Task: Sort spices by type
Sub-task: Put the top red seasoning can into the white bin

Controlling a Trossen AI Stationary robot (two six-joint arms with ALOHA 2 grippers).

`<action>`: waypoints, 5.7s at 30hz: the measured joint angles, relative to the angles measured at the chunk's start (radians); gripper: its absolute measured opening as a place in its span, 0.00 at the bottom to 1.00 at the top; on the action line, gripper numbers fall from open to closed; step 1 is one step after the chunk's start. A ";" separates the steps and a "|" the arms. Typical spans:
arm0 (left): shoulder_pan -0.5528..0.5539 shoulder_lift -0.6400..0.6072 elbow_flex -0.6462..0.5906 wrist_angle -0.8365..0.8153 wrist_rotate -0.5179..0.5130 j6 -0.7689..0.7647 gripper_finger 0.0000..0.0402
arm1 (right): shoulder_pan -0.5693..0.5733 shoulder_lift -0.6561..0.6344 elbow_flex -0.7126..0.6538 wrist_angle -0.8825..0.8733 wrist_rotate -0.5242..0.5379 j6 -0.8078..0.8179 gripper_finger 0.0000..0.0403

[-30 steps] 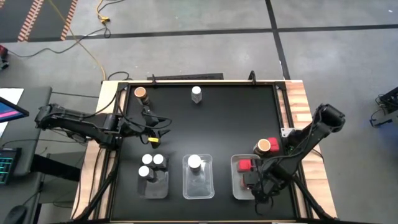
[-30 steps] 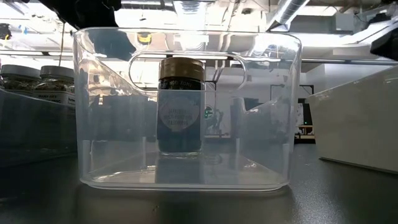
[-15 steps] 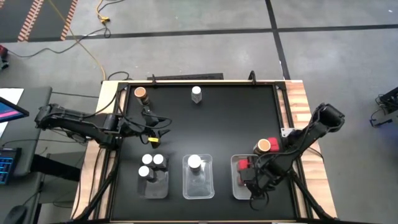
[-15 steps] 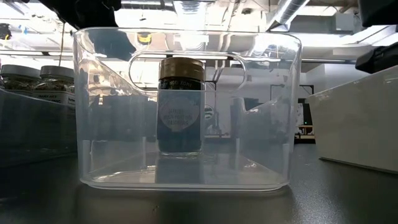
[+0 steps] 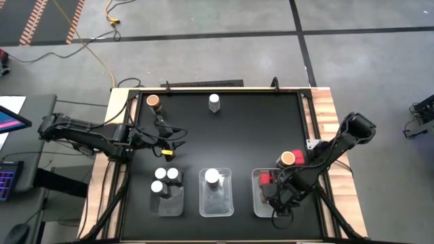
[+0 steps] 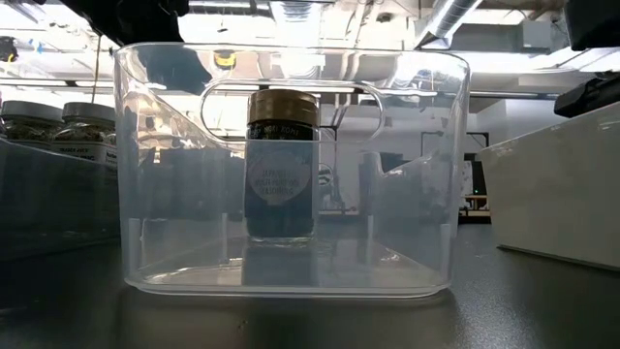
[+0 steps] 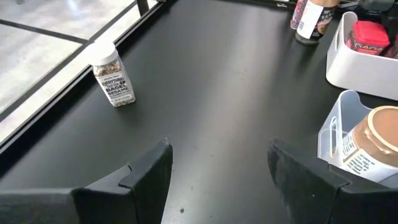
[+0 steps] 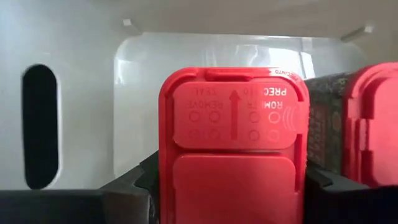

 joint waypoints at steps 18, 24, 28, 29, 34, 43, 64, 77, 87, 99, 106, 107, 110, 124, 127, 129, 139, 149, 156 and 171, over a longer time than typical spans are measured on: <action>0.000 0.000 0.000 -0.001 0.000 -0.019 0.63 | 0.000 0.000 0.000 0.000 0.001 0.001 0.57; 0.000 0.000 0.000 -0.001 0.000 -0.019 0.63 | 0.000 0.000 0.000 0.003 0.003 0.004 0.59; 0.000 0.000 0.000 -0.001 0.000 -0.019 0.63 | -0.002 0.000 0.001 0.003 0.005 0.003 0.62; 0.000 0.000 0.000 -0.001 0.000 -0.019 0.63 | -0.002 0.000 0.001 0.003 0.006 0.003 0.63; 0.000 0.000 0.000 -0.002 0.000 -0.019 0.63 | -0.006 0.000 0.002 0.001 0.006 0.003 0.64; 0.000 0.000 0.000 -0.003 0.000 -0.017 0.63 | -0.006 -0.017 0.002 -0.018 0.006 0.000 0.65; 0.000 0.000 0.000 -0.004 0.000 -0.017 0.63 | -0.006 -0.094 0.002 -0.031 0.006 0.003 0.65; 0.000 0.000 0.000 -0.004 0.001 -0.019 0.63 | -0.005 -0.080 0.002 -0.027 0.020 0.000 0.65; 0.000 0.000 0.000 -0.004 0.001 -0.019 0.63 | -0.005 -0.080 0.002 -0.028 0.020 0.001 0.65; 0.000 0.000 -0.001 -0.004 0.001 -0.029 0.63 | -0.005 -0.079 0.002 -0.030 0.020 0.011 0.65; 0.000 0.000 -0.001 -0.005 0.001 -0.035 0.63 | -0.005 -0.079 0.002 -0.032 0.020 0.011 0.65; 0.000 0.000 -0.001 -0.005 0.001 -0.035 0.63 | -0.005 -0.079 0.002 -0.032 0.020 0.011 0.65; 0.000 0.000 -0.001 -0.005 0.001 -0.035 0.63 | -0.005 -0.079 0.002 -0.032 0.020 0.012 0.65; 0.000 0.001 -0.001 -0.005 0.001 -0.035 0.63 | -0.005 -0.079 0.002 -0.031 0.021 -0.007 0.65; 0.000 0.001 -0.001 -0.008 0.001 -0.035 0.63 | -0.005 -0.079 0.002 -0.031 0.021 -0.007 0.65; 0.000 0.001 -0.001 -0.008 0.001 -0.034 0.63 | -0.005 -0.079 0.002 -0.031 0.032 -0.007 0.65; 0.000 0.001 -0.001 -0.008 0.001 -0.034 0.63 | -0.005 -0.079 0.001 -0.027 0.059 0.026 0.65; 0.000 0.001 -0.001 -0.008 0.001 -0.034 0.63 | -0.004 -0.079 -0.025 0.006 0.049 0.053 0.65; 0.000 0.001 -0.001 -0.008 0.001 -0.036 0.63 | -0.005 -0.079 -0.053 0.075 0.020 0.054 0.65; 0.000 0.001 -0.001 -0.008 0.001 -0.038 0.63 | -0.005 -0.080 -0.053 0.026 0.020 0.054 0.65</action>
